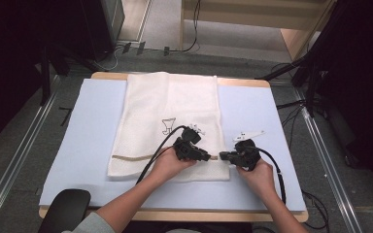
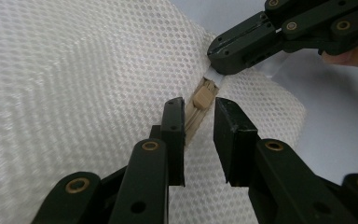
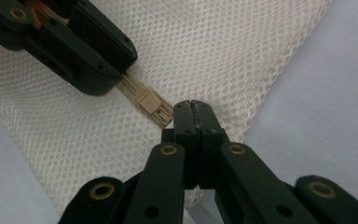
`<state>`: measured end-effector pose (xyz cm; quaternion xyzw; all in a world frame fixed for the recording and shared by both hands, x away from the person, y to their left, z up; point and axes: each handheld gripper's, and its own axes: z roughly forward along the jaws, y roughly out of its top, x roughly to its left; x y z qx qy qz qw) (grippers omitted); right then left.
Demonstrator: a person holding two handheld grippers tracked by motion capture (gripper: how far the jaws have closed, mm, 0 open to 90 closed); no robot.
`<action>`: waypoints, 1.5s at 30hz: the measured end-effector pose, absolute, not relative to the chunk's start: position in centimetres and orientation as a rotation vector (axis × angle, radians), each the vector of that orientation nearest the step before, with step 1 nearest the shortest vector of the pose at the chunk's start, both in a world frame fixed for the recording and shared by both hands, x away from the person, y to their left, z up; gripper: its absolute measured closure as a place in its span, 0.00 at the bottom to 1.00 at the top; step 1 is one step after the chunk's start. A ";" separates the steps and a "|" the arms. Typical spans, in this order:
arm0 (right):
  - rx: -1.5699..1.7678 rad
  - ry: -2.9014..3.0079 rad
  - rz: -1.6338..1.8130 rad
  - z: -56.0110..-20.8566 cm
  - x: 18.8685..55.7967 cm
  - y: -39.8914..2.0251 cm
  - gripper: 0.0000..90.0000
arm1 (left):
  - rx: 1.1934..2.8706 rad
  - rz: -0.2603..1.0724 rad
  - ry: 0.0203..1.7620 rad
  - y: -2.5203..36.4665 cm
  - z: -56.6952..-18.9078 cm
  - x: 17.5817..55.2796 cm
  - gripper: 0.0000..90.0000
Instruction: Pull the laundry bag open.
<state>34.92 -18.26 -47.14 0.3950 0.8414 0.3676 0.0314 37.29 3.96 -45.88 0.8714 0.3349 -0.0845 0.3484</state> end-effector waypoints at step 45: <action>1.135 2.606 1.174 -47.5 34.9 -18.7 1.00 | 2.206 -0.234 0.994 21.0 -42.9 35.6 0.99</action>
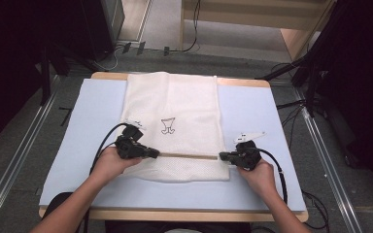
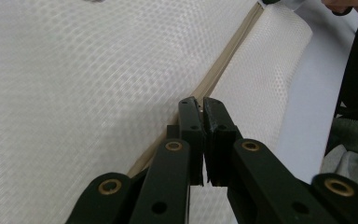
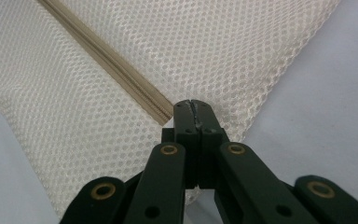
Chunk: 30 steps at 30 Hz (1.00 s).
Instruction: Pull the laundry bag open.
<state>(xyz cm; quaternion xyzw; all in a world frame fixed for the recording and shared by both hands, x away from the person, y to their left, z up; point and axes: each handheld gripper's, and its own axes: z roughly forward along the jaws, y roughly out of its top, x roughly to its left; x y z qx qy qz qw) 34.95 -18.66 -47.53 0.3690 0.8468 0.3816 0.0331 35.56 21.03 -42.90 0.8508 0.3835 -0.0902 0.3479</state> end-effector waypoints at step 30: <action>1.083 2.665 1.201 -47.6 35.6 -19.0 1.00 | 2.063 -0.076 1.368 35.2 -42.9 32.9 0.99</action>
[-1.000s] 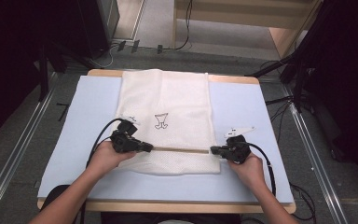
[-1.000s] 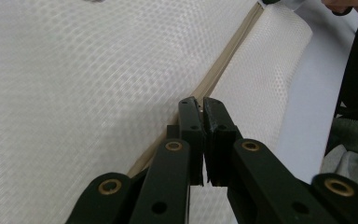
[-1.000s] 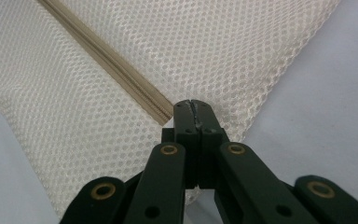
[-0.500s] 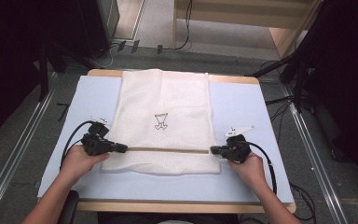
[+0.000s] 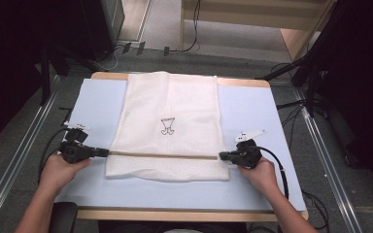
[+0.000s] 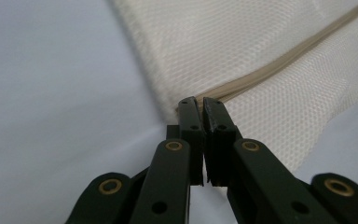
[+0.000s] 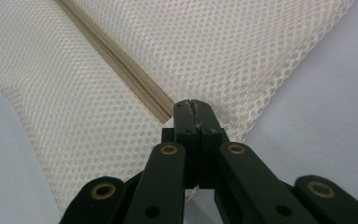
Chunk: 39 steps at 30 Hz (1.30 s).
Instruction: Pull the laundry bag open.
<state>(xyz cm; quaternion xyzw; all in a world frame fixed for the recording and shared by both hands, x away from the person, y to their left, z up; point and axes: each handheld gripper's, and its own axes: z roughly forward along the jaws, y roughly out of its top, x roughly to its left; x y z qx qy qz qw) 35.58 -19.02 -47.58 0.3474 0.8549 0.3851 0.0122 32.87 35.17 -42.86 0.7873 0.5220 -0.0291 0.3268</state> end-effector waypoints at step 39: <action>1.204 2.450 1.220 -45.4 37.0 -22.4 0.66 | 1.961 0.270 1.302 35.6 -42.1 33.3 0.45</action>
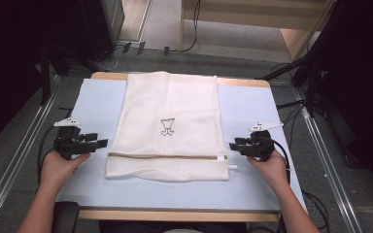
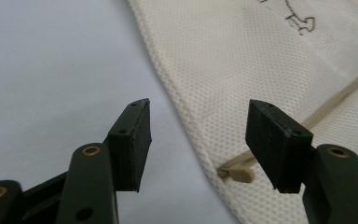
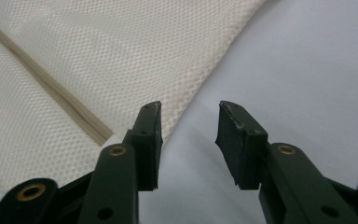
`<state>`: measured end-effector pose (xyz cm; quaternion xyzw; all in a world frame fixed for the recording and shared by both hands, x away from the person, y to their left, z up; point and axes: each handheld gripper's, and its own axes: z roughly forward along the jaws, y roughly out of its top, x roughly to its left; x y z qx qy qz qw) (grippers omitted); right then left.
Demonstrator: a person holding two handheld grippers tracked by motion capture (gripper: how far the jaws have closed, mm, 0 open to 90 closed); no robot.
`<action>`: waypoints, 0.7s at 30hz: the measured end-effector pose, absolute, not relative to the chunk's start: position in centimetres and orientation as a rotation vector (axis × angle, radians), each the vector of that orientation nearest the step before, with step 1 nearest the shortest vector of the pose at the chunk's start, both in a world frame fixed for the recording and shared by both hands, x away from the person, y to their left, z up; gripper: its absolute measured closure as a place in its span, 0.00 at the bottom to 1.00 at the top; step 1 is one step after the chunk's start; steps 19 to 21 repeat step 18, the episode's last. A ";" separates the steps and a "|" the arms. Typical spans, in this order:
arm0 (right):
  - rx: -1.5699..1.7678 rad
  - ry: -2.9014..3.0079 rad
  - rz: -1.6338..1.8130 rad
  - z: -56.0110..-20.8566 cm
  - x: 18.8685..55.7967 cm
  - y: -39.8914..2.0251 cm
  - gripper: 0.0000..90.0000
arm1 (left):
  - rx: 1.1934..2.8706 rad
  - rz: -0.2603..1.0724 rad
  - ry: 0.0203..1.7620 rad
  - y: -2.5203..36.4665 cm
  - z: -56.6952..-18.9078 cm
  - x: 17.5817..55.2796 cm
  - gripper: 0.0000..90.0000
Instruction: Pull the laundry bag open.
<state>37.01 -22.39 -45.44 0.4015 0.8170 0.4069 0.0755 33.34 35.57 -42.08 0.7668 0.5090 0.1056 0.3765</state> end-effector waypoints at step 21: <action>1.333 2.373 1.124 -46.8 37.2 -24.1 0.46 | 1.968 0.347 1.406 37.0 -43.2 34.9 0.35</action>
